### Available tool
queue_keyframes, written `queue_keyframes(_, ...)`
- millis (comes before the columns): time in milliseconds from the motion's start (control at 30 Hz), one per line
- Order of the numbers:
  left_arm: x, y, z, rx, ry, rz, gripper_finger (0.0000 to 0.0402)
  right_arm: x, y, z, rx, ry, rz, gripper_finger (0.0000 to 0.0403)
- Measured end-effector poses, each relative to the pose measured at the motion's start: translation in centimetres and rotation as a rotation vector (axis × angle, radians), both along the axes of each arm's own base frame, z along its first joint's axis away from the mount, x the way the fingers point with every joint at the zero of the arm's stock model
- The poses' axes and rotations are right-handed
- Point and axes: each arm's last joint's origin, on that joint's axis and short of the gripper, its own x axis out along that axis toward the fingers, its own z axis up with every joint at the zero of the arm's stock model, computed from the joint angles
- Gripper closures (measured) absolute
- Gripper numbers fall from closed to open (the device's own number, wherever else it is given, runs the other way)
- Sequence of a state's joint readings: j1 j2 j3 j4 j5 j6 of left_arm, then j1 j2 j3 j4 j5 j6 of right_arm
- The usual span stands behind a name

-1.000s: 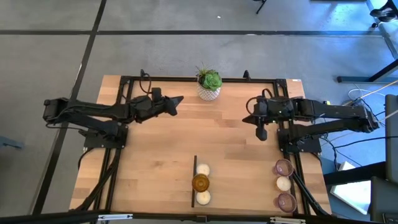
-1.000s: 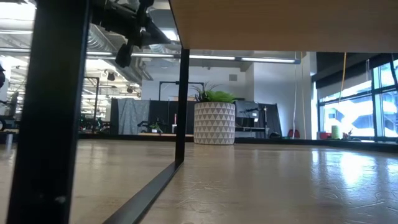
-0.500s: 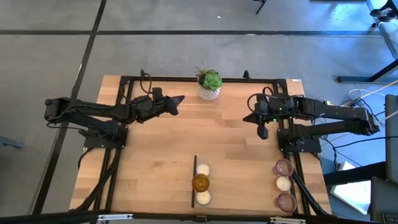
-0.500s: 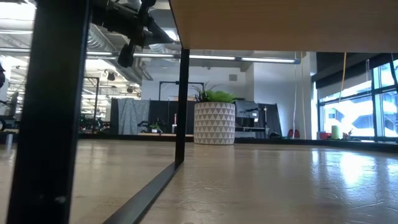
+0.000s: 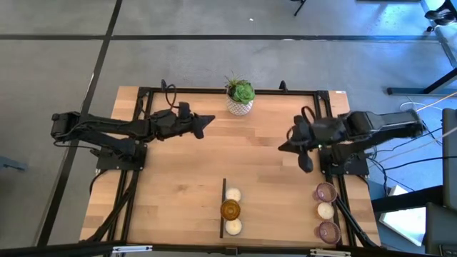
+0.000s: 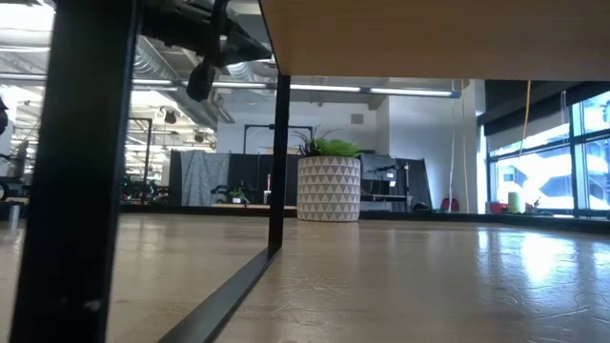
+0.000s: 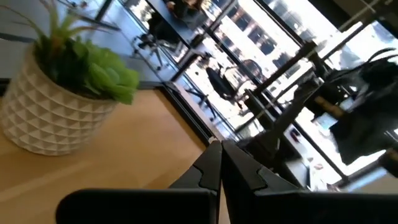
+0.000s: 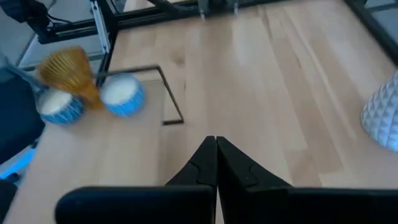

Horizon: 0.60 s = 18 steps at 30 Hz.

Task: Pick & Place candle stick holders
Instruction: Adjust the purple glass candle holders on the shelf

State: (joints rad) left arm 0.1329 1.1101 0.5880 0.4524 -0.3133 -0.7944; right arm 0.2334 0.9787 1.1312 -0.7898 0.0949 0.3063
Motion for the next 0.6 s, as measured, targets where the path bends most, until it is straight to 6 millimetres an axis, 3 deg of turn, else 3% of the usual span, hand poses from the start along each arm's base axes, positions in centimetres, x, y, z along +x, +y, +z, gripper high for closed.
queue_keyframes(133,0.1,-0.4,0.2,-0.017,-0.026,-0.075,0.0398,1.0,3.1,3.7,-0.037,0.037,-0.009,0.0403)
queue_keyframes(233,0.2,-1.4,0.8,0.009,-0.078,-0.15,0.0398,1.5,5.5,5.1,-0.023,0.137,0.012,0.0403)
queue_keyframes(333,0.3,-2.5,1.2,0.069,-0.095,-0.198,0.0398,1.9,8.4,5.0,-0.012,0.254,0.038,0.0403)
queue_keyframes(467,0.4,-3.5,1.3,0.102,-0.098,-0.237,0.0398,2.7,12.4,3.2,0.049,0.385,0.081,0.0403)
queue_keyframes(600,0.4,-4.4,1.3,0.117,-0.092,-0.268,0.0398,3.2,14.8,2.4,0.123,0.409,0.055,0.0403)
